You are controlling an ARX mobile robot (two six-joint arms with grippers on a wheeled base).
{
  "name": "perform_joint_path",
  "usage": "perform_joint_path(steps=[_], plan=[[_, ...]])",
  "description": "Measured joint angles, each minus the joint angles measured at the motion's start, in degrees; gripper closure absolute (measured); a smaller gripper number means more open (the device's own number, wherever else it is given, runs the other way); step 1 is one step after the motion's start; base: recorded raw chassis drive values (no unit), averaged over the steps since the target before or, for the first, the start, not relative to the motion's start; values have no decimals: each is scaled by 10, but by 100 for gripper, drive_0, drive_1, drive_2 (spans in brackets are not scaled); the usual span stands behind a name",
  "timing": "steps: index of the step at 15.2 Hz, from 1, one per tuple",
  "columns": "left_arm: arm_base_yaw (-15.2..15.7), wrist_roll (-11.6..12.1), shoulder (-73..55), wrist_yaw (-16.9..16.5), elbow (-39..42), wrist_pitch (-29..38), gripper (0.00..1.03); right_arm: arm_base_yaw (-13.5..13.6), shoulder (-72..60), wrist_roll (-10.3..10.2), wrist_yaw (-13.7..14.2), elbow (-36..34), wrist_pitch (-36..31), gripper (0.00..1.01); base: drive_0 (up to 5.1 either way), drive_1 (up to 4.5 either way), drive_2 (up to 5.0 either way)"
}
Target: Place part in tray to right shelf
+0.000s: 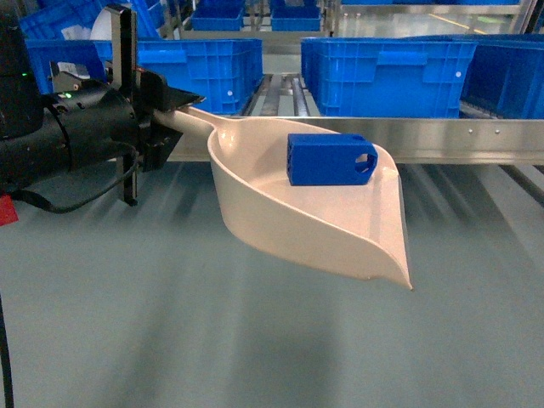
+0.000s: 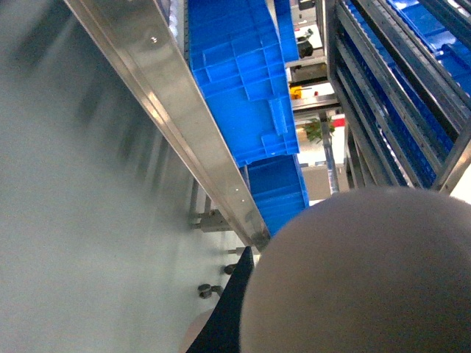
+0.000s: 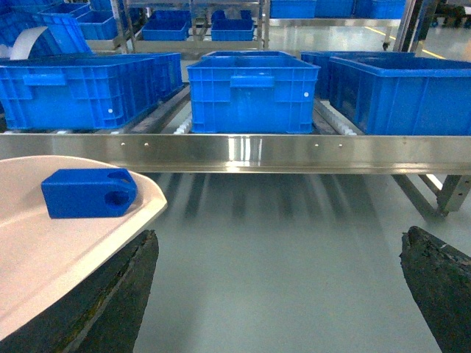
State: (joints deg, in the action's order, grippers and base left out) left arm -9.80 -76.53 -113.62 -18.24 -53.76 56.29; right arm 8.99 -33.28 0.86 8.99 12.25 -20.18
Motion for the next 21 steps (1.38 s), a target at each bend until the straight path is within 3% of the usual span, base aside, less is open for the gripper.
perform_joint_path(steps=[21], plan=[[0, 0, 0, -2, 0, -1, 90, 0, 0, 0, 0, 0, 2, 3, 3, 429, -423]])
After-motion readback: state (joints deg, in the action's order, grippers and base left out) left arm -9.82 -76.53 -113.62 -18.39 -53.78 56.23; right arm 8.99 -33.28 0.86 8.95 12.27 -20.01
